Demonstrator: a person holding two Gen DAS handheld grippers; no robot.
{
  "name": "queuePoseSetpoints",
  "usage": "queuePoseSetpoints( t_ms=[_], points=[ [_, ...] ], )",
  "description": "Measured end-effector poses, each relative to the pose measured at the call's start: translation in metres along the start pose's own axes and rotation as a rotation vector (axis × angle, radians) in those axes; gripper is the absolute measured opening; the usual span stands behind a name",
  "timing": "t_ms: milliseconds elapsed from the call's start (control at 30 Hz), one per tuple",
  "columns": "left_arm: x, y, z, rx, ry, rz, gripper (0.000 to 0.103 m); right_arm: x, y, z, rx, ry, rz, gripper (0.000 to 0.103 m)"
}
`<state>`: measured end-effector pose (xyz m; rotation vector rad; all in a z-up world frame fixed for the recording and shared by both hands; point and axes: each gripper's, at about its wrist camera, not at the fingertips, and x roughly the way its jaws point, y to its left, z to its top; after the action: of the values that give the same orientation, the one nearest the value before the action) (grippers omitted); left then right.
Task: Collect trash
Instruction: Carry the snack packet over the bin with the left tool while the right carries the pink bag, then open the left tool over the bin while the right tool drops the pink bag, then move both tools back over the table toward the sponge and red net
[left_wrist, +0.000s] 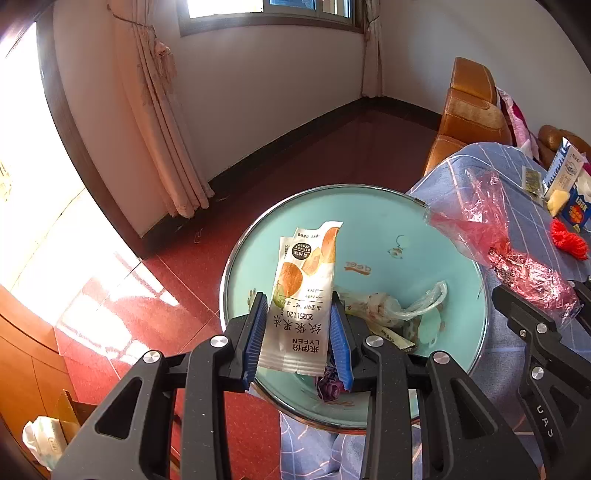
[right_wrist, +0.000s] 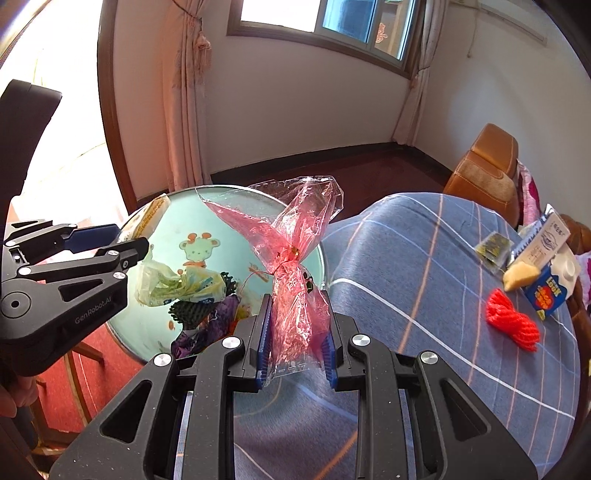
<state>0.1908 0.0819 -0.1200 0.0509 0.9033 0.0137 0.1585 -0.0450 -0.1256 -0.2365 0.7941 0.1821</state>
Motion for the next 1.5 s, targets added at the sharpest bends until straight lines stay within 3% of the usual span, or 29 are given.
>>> queuePoseSetpoints(
  t_ms=[533,633,800,933,1100,1233,1500],
  points=[
    [0.042,0.003,0.004,0.004,0.064,0.007,0.033,0.048,0.007,0.004,-0.016,0.094,0.052,0.028],
    [0.045,0.003,0.004,0.005,0.069,0.008,0.034,0.050,0.006,0.003,-0.011,0.098,0.063,0.041],
    [0.046,0.006,0.003,0.000,0.071,0.020,0.036,0.047,0.002,0.003,0.006,0.091,0.079,0.042],
    [0.042,0.005,0.002,0.000,0.060,0.042,0.056,0.034,-0.008,0.003,0.040,0.067,0.071,0.047],
    [0.023,-0.001,0.003,0.004,0.022,0.046,0.065,0.006,-0.028,0.001,0.102,0.017,0.040,0.049],
    [0.005,-0.007,-0.001,0.002,-0.016,0.079,0.090,-0.017,-0.048,-0.008,0.163,-0.027,-0.006,0.056],
    [-0.021,-0.025,-0.011,0.014,-0.036,0.080,0.094,-0.034,-0.084,-0.036,0.276,0.004,-0.057,0.056]
  ],
)
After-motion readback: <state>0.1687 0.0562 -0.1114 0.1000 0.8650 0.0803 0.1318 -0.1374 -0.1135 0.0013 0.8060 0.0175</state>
